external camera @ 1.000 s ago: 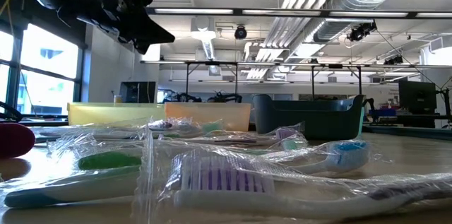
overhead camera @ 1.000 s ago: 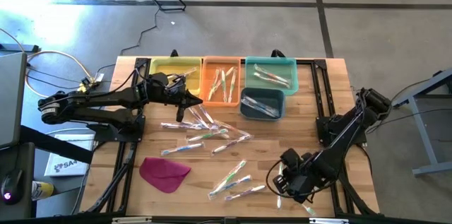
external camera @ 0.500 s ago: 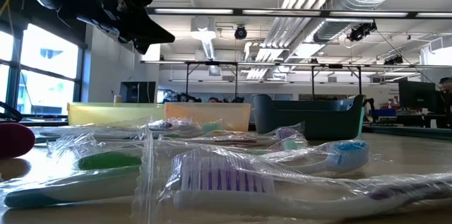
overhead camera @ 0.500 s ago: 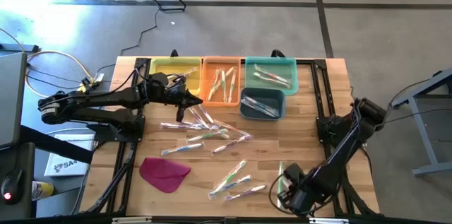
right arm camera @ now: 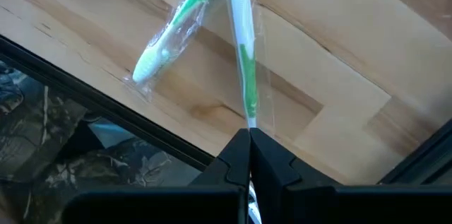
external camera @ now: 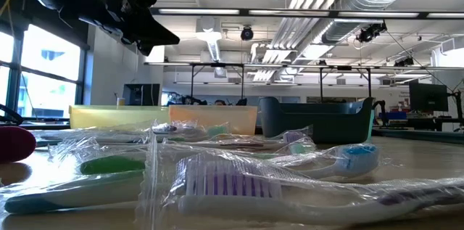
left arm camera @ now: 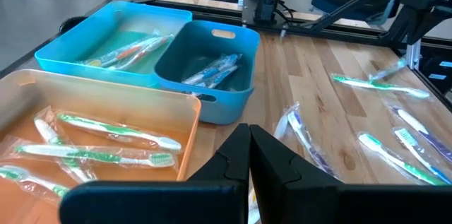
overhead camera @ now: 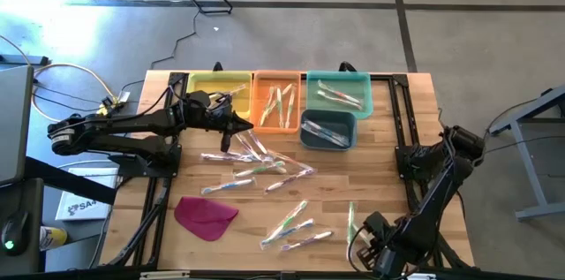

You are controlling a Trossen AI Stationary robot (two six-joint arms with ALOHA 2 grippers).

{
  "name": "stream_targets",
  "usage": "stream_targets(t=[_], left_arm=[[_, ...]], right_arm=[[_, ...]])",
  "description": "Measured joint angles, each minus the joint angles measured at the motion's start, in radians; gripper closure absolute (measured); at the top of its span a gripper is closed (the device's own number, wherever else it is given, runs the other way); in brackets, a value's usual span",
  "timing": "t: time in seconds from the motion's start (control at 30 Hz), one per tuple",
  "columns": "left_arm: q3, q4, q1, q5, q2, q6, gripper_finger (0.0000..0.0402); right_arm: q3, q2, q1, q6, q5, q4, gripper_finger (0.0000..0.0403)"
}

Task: Pick & Place Toothbrushes
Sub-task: Put the green toothbrush into the orange bin

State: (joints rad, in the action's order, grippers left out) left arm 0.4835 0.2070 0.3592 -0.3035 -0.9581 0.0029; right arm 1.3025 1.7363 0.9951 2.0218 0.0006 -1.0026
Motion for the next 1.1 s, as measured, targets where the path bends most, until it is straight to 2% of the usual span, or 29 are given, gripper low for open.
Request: stream_targets(t=[0.47, 0.53, 0.67, 0.77, 1.0, 1.1], left_arm=[[0.0, -0.002, 0.0, 0.002, 0.0, -0.011, 0.0399], [0.0, 0.0, 0.0, 0.002, 0.0, -0.011, 0.0399], [0.0, 0.014, 0.0, 0.002, 0.0, -0.012, 0.0399], [0.0, 0.007, 0.0, 0.002, 0.0, -0.019, 0.0399], [0.0, 0.006, 0.0, 0.003, 0.0, 0.004, 0.0399], [0.0, 0.009, 0.0, 0.003, 0.0, 0.016, 0.0399]], right_arm=[[0.0, 0.0, -0.01, -0.01, 0.005, -0.006, 0.0401], [0.0, 0.0, -0.009, -0.01, 0.042, -0.006, 0.0401], [0.0, 0.0, -0.009, -0.012, 0.196, -0.007, 0.0401], [0.0, 0.0, -0.01, -0.012, 0.224, -0.01, 0.0401], [0.0, 0.0, -0.03, -0.006, 0.054, -0.004, 0.0401], [0.0, 0.0, -0.044, -0.006, 0.033, -0.003, 0.0401]])
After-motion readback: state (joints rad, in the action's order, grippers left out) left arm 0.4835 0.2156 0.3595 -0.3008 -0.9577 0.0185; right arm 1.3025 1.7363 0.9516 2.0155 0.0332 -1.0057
